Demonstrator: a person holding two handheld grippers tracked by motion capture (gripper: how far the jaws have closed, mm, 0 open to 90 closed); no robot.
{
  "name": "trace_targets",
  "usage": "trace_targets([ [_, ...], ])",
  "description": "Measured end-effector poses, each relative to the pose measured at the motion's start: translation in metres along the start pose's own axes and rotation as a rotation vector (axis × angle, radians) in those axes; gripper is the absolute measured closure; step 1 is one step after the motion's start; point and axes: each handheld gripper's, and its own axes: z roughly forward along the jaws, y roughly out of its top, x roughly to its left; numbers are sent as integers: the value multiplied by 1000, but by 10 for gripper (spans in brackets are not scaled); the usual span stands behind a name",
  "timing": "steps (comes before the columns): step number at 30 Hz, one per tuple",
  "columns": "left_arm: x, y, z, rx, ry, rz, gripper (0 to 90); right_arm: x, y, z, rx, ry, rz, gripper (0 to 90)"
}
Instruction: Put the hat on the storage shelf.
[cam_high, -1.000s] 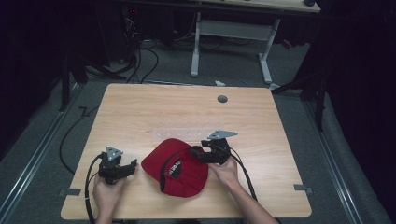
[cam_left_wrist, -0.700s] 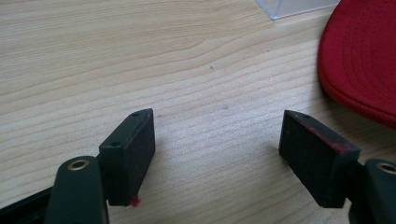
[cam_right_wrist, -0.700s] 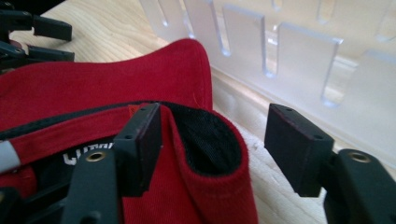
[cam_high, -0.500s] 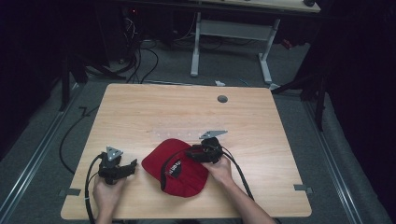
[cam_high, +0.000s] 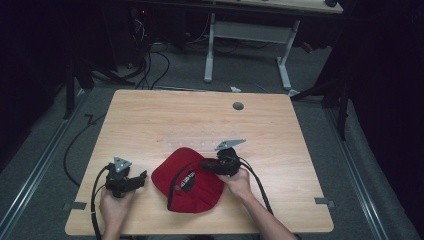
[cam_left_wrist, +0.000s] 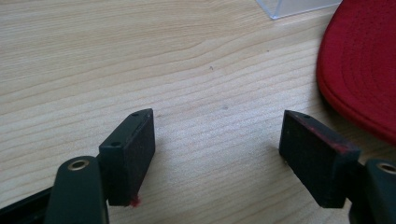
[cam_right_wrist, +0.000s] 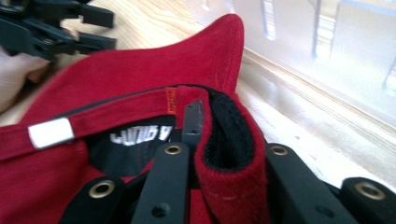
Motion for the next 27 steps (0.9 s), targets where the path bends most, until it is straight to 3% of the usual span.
trace_targets([
  [10, 0, 0, 0, 2, -4, -2, 270, 6, 4, -20, -8, -20, 10, 808],
  [18, -1, -1, -4, 0, -12, 1, 311, 4, 3, -39, -24, -53, 31, 809],
  [27, -2, -2, -7, 14, -30, -4, 293, 1, 1, -61, -45, -81, 58, 810],
])
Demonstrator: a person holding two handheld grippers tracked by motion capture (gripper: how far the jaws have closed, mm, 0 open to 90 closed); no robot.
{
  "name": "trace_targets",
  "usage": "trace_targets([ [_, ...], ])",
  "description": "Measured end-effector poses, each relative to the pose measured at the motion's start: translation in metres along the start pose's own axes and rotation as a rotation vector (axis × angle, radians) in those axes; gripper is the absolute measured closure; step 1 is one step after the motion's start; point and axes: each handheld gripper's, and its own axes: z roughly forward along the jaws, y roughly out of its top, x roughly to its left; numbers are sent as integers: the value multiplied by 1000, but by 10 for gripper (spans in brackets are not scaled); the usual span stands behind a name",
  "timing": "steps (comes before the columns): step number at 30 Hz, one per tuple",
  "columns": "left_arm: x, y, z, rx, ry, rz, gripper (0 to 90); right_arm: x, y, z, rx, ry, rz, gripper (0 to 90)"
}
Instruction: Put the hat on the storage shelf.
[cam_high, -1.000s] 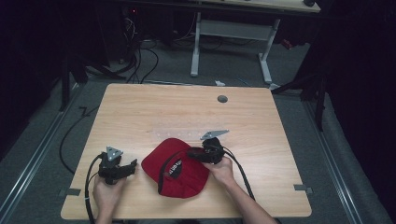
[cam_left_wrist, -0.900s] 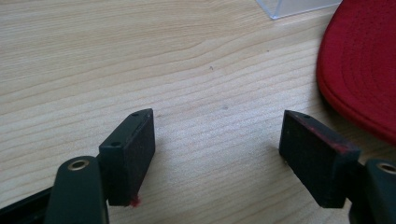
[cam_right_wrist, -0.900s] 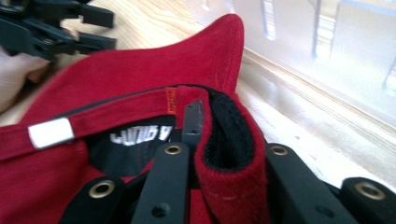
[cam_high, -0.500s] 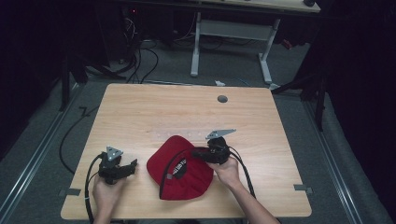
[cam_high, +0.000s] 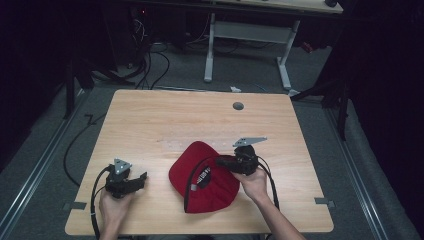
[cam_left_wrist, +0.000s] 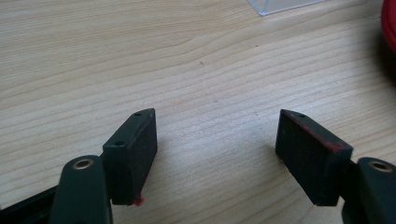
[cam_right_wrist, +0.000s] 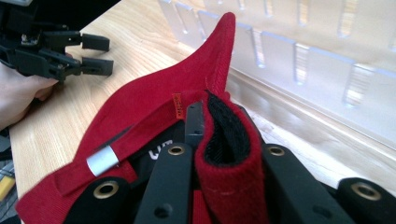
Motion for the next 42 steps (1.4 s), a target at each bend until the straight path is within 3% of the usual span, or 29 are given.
trace_targets([
  [6, -7, 2, -8, -16, -43, -3, 288, -5, 0, -14, -16, -18, 23, 810],
  [12, -28, 1, -18, -23, -120, 20, 270, -8, -1, -27, -32, -31, 41, 810],
  [23, -78, -17, -28, 1, -254, 147, 240, -10, 1, -45, -59, -50, 70, 810],
  [30, -104, -23, -23, 34, -296, 179, 236, -9, 9, -52, -80, -49, 90, 810],
  [42, -136, -31, -14, 56, -348, 198, 209, -1, 23, -56, -101, -42, 101, 809],
])
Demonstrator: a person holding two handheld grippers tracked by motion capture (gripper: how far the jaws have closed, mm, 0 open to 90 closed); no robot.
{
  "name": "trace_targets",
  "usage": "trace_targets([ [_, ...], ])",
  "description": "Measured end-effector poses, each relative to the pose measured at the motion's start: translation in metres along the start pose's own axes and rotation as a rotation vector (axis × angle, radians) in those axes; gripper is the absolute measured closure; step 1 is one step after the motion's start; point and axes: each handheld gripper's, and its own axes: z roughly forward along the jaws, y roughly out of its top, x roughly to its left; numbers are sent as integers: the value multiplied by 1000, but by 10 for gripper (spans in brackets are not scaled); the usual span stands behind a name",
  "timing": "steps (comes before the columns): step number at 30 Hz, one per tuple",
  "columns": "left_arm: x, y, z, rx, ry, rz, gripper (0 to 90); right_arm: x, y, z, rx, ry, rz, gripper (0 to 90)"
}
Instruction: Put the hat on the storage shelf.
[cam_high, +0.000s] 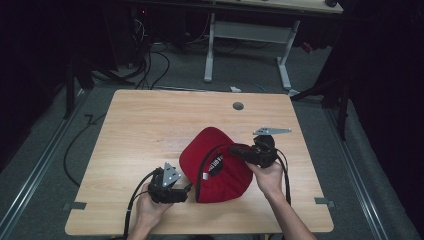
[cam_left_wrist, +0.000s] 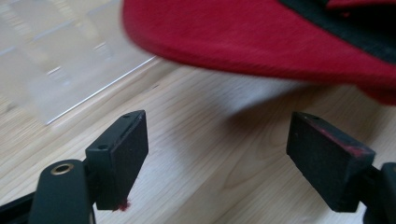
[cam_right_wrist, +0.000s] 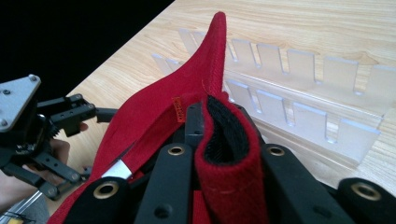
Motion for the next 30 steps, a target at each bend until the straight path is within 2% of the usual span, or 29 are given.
trace_targets([
  [6, -11, 1, 4, -13, -23, -9, 204, 1, 0, 2, 8, -19, -9, 808],
  [7, -12, 1, 4, -17, -24, -5, 204, 1, -1, 3, 17, -38, -15, 809],
  [13, -12, 6, -2, -52, -18, 1, 204, -2, -7, 3, 54, -81, -25, 808],
  [17, -13, 6, -4, -52, -18, 27, 202, -1, -9, 4, 80, -102, -40, 807],
  [20, -17, 4, -4, -31, -12, 77, 187, -1, -11, 6, 105, -106, -43, 805],
  [22, -20, 3, -5, -26, -19, 103, 187, -2, -12, 7, 117, -102, -35, 805],
  [25, -24, 1, -4, -23, -29, 122, 189, -2, -15, 7, 127, -81, -24, 804],
  [30, -31, 2, -8, -43, -24, 187, 205, 0, -18, 5, 133, -61, -15, 802],
])
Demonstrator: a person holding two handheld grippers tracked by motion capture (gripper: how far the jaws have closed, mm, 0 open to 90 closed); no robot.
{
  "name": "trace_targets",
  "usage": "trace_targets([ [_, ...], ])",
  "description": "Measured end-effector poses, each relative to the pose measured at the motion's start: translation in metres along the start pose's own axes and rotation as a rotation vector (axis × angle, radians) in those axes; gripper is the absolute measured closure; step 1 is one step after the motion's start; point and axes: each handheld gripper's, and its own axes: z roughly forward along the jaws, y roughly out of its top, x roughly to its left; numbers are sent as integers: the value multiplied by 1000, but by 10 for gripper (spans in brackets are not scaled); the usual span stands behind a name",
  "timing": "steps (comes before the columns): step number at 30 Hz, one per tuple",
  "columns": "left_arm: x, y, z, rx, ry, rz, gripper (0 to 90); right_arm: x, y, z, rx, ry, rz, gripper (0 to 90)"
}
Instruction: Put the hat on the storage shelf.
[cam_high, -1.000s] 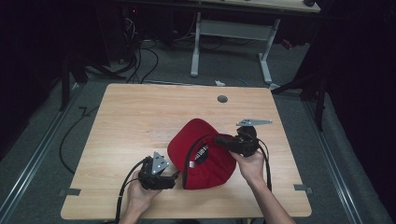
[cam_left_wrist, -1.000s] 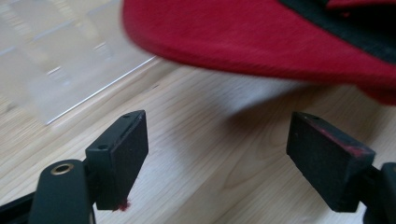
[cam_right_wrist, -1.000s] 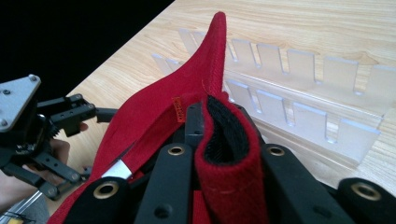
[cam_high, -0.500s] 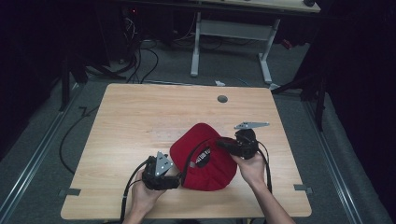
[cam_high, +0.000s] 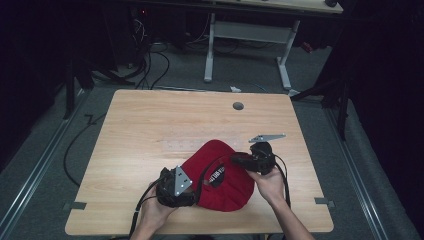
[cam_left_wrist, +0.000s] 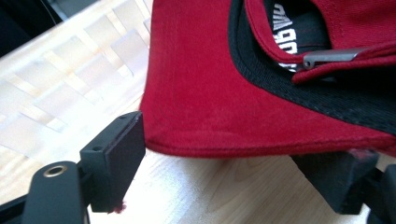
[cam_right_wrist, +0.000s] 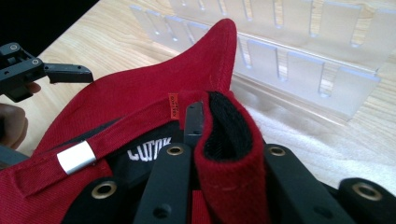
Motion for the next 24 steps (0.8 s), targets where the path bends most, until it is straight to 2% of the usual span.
trace_targets([
  [4, -7, 6, -5, -16, -45, 3, 305, 4, -1, -2, 1, 52, 5, 801],
  [6, -8, 8, -5, -7, -54, 18, 349, 8, -1, -3, -6, 53, -4, 800],
  [10, -5, 12, -8, -1, -67, -12, 446, 11, -1, -4, -9, 69, 0, 796],
  [13, -2, 17, -12, 16, -105, -55, 512, 12, -3, -4, -6, 81, -3, 790],
  [18, -1, 24, -18, 52, -167, -82, 615, 9, -6, -6, -33, 114, 10, 779],
  [21, -3, 25, -21, 68, -190, -76, 682, 9, -6, -5, -29, 124, 9, 773],
  [24, -3, 25, -21, 86, -184, -55, 726, 9, -5, -2, -25, 113, -3, 755],
])
